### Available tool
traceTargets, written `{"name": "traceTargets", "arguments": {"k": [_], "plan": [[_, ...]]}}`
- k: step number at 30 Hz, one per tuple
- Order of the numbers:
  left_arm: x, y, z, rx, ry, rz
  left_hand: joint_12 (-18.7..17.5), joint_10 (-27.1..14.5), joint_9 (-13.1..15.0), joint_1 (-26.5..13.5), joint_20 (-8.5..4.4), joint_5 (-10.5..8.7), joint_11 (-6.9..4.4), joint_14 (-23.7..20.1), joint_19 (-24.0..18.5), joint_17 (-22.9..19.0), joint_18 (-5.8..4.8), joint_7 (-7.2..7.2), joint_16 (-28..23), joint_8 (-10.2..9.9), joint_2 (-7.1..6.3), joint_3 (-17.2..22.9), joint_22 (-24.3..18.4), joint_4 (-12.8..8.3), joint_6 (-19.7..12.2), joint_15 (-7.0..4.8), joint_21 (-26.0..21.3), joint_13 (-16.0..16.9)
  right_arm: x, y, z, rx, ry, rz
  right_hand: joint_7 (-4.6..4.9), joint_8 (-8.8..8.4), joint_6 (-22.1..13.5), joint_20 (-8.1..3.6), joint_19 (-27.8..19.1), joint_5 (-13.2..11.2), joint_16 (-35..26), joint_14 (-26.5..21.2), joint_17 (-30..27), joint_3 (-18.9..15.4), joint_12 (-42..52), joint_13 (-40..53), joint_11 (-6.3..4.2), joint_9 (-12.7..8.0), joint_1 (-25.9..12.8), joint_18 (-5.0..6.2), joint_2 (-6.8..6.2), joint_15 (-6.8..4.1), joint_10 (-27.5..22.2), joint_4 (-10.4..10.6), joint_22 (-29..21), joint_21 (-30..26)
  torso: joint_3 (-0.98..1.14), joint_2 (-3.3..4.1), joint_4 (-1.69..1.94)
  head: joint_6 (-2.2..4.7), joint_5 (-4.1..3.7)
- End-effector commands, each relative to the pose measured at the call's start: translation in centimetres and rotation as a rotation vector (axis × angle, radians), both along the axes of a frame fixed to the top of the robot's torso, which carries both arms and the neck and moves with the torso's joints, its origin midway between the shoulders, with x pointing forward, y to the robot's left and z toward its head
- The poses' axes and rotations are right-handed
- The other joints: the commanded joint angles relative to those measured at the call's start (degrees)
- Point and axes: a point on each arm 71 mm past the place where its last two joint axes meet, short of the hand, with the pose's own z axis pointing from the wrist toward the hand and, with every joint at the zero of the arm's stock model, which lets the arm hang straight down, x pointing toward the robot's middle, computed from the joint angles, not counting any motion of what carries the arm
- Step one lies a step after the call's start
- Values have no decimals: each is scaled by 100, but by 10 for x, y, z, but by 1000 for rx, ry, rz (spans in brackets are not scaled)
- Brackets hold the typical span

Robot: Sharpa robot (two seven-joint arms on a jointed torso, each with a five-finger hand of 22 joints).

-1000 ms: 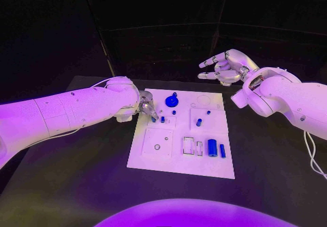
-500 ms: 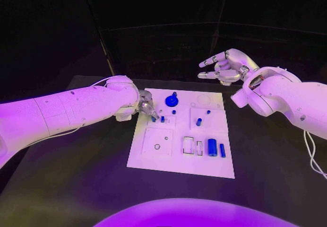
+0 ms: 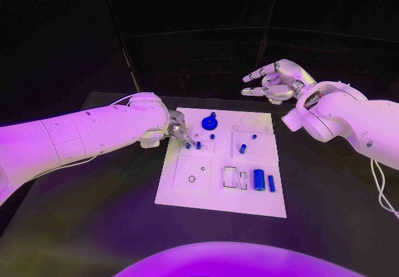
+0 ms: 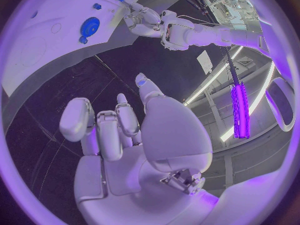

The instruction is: Assemble the parts on the task board

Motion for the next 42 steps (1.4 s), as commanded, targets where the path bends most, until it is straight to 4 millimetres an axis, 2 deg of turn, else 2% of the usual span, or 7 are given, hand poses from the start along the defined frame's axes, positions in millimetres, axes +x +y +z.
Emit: {"name": "traceTargets", "arguments": {"k": [1,19,26,29,33,35,42], "plan": [[0,1,1,11,-5,5,7,-16,-9,-55,-38,-31,32,606,166,1509,-74,6,18,-30,29,-133,31,46,25,-36,22,4,0,0,2,6,-8,3,9,19,-31,-3,-39,-25,-29,339,321,-27,-17,-10,4,-5,-43,31,20,1,-44,17,-5,-30,-2,-3,1,4,-13],[2,4,10,-225,-88,120,-249,-232,-24,154,-30,-24,74,606,44,1509,9,60,18,-54,56,-798,-348,222,-152,-21,-298,-336,1,-1,2,4,-7,-9,10,21,-33,-2,-35,-44,-29,340,324,-47,-13,-6,5,-5,-61,30,14,2,-41,34,0,-29,-3,-4,2,47,-7],[4,10,22,-355,-164,148,-685,-647,-33,348,0,-5,155,606,-137,1509,115,154,18,-110,48,-1158,-869,316,-446,23,-753,-949,1,-2,1,3,-9,-16,10,21,-33,-2,-35,-44,-29,340,324,-47,-13,-6,5,-5,-61,30,14,2,-41,34,0,-29,0,-3,5,60,-24],[7,5,28,-458,-192,129,-1537,-1602,-174,768,122,48,358,252,-705,461,349,406,-622,-405,142,-1201,-2228,217,-976,182,-1974,-1981,2,-3,1,3,-10,-20,10,21,-33,-2,-36,-44,-29,340,325,-48,-12,-6,5,-5,-62,30,14,2,-40,35,-1,-30,5,-1,0,85,-38],[10,-8,34,-569,-231,64,-1839,-2336,-346,1671,264,64,574,98,-876,153,401,625,-824,-657,203,-975,-2566,-231,-1341,363,-2333,-2181,3,-3,1,2,-11,-23,8,25,-28,-2,-38,-44,-30,339,321,-54,-10,-5,5,-3,-67,31,16,2,-38,41,-6,-32,-4,3,-13,119,-59],[11,-14,35,-608,-255,26,-2208,-2859,-485,2007,372,66,711,-443,-1454,-792,551,730,-1467,-849,181,-856,-3569,-401,-1487,495,-3311,-2423,3,-3,1,2,-11,-23,8,25,-28,-2,-38,-44,-30,339,321,-54,-10,-5,5,-3,-67,31,16,2,-38,41,-6,-32,-2,4,-18,127,-69],[15,-30,36,-591,-364,-155,-3532,-3234,-1022,2564,633,49,923,-1385,-1876,-2095,629,834,-2222,-1477,-5,-337,-3847,-801,-1306,683,-3790,-3688,3,-2,1,2,-10,-21,8,28,-23,-2,-39,-43,-31,339,321,-55,-10,-5,4,-2,-67,32,17,2,-38,43,-10,-34,-5,4,-3,169,-124]]}}
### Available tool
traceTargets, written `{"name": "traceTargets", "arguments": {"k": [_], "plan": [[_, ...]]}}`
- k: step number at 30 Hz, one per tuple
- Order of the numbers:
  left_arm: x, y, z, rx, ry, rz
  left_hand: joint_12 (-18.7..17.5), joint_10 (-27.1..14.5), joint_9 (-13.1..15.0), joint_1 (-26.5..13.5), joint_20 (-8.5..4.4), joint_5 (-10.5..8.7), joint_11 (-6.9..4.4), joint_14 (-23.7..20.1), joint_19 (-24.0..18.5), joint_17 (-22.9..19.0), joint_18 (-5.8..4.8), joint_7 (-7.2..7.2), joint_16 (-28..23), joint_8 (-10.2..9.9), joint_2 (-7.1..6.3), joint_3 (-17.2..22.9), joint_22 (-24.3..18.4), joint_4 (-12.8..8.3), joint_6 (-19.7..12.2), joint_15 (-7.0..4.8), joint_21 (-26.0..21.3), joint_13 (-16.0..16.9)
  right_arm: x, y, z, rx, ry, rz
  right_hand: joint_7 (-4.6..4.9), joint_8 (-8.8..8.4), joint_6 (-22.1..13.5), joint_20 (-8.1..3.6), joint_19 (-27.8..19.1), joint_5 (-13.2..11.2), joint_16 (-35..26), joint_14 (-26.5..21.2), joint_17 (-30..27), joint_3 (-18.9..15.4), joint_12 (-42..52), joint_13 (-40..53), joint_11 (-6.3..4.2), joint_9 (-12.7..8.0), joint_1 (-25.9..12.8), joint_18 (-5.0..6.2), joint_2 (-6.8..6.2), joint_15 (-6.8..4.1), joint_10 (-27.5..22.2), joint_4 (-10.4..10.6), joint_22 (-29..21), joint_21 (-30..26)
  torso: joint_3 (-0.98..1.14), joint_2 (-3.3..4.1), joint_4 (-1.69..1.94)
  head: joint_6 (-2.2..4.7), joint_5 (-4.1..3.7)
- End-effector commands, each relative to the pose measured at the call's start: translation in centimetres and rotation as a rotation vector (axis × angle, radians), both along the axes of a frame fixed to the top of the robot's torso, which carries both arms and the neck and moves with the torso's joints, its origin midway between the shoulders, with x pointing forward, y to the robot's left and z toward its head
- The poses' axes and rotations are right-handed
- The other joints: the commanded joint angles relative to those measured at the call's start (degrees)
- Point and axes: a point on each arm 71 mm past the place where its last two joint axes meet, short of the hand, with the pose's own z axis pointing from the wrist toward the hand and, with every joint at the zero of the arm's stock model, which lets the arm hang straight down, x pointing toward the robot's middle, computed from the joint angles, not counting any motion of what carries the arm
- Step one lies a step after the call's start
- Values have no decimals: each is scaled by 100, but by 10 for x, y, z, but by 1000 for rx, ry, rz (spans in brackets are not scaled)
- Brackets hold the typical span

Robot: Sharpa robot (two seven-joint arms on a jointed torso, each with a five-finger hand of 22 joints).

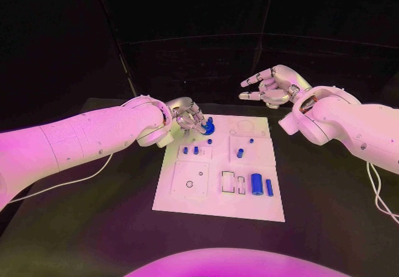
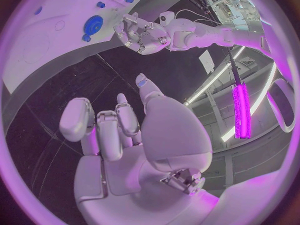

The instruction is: Assemble the parts on the task board

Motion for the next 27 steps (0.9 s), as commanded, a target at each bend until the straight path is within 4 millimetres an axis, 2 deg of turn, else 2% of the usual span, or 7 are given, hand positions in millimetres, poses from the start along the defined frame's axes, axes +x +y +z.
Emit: {"name": "traceTargets", "arguments": {"k": [1,2,5,11,14,27], "plan": [[1,-10,8,-14,-158,-129,-295,109,-150,74,58,10,9,10,39,-79,102,-52,62,-168,-49,172,-13,-78,173,1,-25,-350,0,1,2,5,-11,-3,8,28,-23,-2,-39,-16,-31,339,318,-24,-10,-6,4,-2,-37,32,-13,2,-38,12,-4,-34,-4,2,10,20,-22],[2,-12,6,8,-164,-148,-434,235,-251,95,69,17,-17,69,83,-86,97,-80,141,-294,-67,281,-8,-127,268,14,-12,-554,0,1,2,5,-10,-2,8,28,-23,-2,-39,-16,-31,339,318,-24,-10,-6,4,-2,-37,32,-13,2,-38,12,-4,-34,-3,2,10,20,-22],[3,-17,0,86,-183,-198,-677,302,-394,27,61,2,28,288,213,58,115,-114,381,-474,-169,371,19,-173,424,7,48,-865,0,2,2,5,-11,0,8,28,-23,-2,-39,-16,-31,339,318,-24,-10,-6,4,-2,-37,32,-13,2,-38,12,-4,-34,-5,0,5,38,-52],[6,-24,-10,214,-205,-254,-918,299,-546,-102,52,-25,37,519,366,211,118,-98,621,-693,-340,332,39,-197,527,13,97,-1175,0,3,2,6,-11,2,5,37,-11,-2,-41,-6,-33,338,313,-25,-17,-16,2,1,-34,32,-4,1,-45,17,-8,-36,-9,4,9,52,-73],[9,-28,-15,273,-220,-276,-950,349,-596,-116,51,-40,31,655,456,355,122,-112,772,-762,-347,292,54,-203,595,10,132,-1274,0,4,2,7,-11,4,4,38,-10,-2,-42,-4,-33,339,314,-25,-18,-18,2,1,-34,33,-2,1,-46,18,-10,-37,-4,4,-5,51,-71],[13,-40,-19,319,-229,-298,-1002,446,-684,-89,43,-56,33,904,768,631,48,-80,1043,-895,-318,248,466,-240,718,5,544,-1471,1,4,2,7,-11,4,4,40,-7,-3,-50,4,-37,337,307,-24,-29,-31,1,1,-33,36,7,0,-57,23,-28,-45,0,-2,12,46,-76]]}}
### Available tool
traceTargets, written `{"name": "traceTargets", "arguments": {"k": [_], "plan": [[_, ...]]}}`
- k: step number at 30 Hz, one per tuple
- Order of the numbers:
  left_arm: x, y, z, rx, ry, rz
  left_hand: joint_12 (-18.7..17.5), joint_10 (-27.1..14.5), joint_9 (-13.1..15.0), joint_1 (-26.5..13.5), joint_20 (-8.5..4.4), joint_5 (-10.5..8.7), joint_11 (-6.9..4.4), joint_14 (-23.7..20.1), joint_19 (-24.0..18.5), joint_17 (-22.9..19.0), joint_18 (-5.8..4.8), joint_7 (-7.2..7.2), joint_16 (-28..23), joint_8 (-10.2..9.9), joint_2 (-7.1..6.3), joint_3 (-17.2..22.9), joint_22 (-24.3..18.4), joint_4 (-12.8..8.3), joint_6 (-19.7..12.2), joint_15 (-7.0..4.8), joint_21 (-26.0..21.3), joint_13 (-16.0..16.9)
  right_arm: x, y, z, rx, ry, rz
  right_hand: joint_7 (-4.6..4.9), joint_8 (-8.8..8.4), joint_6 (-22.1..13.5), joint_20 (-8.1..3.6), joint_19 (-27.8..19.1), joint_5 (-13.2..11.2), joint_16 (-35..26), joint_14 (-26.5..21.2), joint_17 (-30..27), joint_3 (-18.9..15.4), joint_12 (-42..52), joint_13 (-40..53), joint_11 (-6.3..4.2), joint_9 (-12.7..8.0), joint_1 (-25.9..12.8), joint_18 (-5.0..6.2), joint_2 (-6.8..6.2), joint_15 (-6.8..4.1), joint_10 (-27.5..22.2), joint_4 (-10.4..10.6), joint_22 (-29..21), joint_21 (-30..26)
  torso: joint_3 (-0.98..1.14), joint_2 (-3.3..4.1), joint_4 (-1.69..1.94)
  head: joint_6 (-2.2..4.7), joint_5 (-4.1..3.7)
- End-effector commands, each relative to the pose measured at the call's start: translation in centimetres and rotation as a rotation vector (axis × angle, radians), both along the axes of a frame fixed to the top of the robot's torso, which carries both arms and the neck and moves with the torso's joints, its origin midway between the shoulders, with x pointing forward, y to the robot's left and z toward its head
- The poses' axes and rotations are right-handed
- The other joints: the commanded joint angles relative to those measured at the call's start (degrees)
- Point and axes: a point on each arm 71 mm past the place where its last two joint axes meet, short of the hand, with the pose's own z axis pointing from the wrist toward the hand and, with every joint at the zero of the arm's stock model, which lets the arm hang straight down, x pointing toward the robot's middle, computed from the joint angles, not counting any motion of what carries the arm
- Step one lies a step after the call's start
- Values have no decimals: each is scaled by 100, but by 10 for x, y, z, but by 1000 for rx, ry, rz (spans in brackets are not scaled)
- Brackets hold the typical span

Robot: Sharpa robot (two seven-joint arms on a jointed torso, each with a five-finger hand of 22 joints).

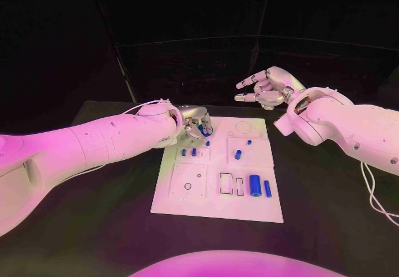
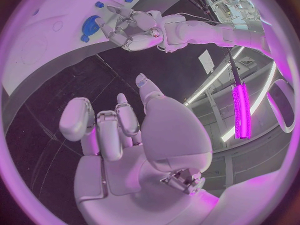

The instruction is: Assemble the parts on the task board

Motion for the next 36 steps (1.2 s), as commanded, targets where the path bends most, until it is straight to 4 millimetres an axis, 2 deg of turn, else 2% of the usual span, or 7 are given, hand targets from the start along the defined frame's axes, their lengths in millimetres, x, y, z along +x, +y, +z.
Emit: {"name": "traceTargets", "arguments": {"k": [1,14,36], "plan": [[-1,-3,-1,34,-7,-37,-32,52,-10,27,0,-35,1,70,66,38,-48,0,56,-36,-6,-35,66,0,57,2,72,-20,0,1,2,5,-11,0,4,17,-7,-3,-50,4,-37,337,308,-25,-29,-5,1,1,-34,36,7,0,-57,23,-5,-20,2,-3,5,-2,-4],[-2,-10,-6,86,13,-54,-62,364,-24,19,-38,-30,-59,215,300,182,-116,-97,219,-70,105,31,471,-3,382,-48,453,-196,0,3,2,5,-9,4,3,19,-7,-3,-48,15,-35,338,312,-23,-37,-15,0,1,-29,36,16,-1,-66,26,-2,-19,1,0,0,-11,1],[-2,-14,-12,105,35,-63,-143,645,-34,2,-92,-30,-123,298,462,234,-179,-122,299,-158,152,167,819,-26,547,-105,765,-313,0,5,2,6,-8,9,3,19,-7,-3,-48,15,-35,338,312,-23,-37,-15,0,1,-29,36,16,-1,-66,26,-2,-19,2,-3,3,-33,-15]]}}
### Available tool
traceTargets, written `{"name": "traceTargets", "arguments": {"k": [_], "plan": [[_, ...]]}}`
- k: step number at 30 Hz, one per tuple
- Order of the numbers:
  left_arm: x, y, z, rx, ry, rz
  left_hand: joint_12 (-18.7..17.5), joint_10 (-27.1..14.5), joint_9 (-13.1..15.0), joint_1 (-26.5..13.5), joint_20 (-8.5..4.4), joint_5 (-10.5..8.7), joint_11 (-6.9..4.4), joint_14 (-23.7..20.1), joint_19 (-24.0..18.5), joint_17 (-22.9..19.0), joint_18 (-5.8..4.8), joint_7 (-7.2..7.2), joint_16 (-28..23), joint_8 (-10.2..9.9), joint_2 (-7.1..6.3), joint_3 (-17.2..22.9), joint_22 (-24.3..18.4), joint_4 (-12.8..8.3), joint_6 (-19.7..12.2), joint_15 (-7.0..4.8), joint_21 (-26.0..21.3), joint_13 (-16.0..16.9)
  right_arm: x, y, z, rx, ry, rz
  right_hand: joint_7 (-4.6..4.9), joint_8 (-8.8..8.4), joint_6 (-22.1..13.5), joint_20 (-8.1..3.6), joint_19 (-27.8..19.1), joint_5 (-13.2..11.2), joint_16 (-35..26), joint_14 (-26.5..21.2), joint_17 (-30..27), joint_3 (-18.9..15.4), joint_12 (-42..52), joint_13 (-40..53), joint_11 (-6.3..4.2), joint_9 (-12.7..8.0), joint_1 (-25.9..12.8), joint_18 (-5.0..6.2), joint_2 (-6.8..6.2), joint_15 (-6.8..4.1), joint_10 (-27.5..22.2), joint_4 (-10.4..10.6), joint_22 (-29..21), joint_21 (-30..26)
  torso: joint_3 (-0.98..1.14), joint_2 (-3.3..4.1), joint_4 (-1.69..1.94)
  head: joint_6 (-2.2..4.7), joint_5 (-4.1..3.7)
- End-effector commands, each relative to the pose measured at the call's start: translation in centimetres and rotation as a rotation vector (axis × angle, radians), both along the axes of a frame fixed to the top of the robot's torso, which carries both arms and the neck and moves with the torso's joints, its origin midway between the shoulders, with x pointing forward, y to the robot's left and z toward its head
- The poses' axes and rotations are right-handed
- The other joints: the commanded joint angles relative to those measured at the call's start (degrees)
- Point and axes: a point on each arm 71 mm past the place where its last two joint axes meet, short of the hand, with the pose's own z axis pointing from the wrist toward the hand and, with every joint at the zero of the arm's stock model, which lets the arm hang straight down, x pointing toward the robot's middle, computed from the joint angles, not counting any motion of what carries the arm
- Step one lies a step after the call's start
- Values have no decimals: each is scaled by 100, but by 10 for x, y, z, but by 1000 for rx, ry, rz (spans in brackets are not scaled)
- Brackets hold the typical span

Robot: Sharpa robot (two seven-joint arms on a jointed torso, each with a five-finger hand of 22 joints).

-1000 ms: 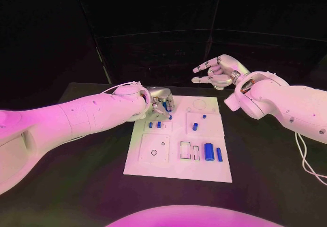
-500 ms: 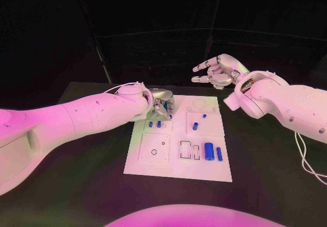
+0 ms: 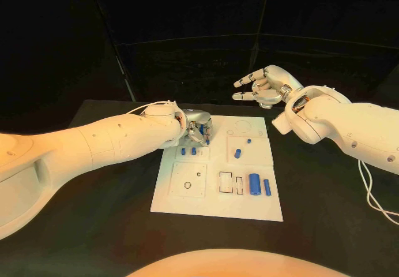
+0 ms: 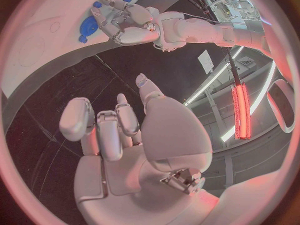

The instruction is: Assemble the parts on the task board

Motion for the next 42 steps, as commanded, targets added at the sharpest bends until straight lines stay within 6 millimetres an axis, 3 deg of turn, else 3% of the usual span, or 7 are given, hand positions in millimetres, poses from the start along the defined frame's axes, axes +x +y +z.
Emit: {"name": "traceTargets", "arguments": {"k": [1,28,42], "plan": [[0,0,-1,12,6,-5,-42,48,-7,9,-2,-30,-13,40,56,14,-93,-8,40,-21,68,37,46,-3,51,0,45,-11,0,1,2,4,-8,3,3,19,-7,-3,-48,15,-35,338,313,-9,-37,-6,1,1,-29,36,16,-1,-25,11,-3,-20,0,-4,1,0,3],[-2,-7,-11,31,36,-14,-200,247,-4,3,-27,-41,-33,86,125,-15,-123,31,63,-100,158,249,208,-17,210,-24,176,-37,0,3,1,3,-4,8,1,27,-2,-5,-42,29,-33,341,322,-10,-27,6,-1,2,-27,34,41,-4,-15,26,5,-18,2,-5,1,-4,7],[-2,6,-1,-72,-74,6,-483,587,-5,26,-71,-38,-60,189,273,28,-183,60,109,-233,185,625,560,-117,433,-59,478,-31,0,1,1,2,-5,5,1,27,-2,-5,-42,29,-33,341,322,-10,-27,6,-1,2,-27,34,41,-4,-15,26,5,-18,-1,-10,11,20,1]]}}
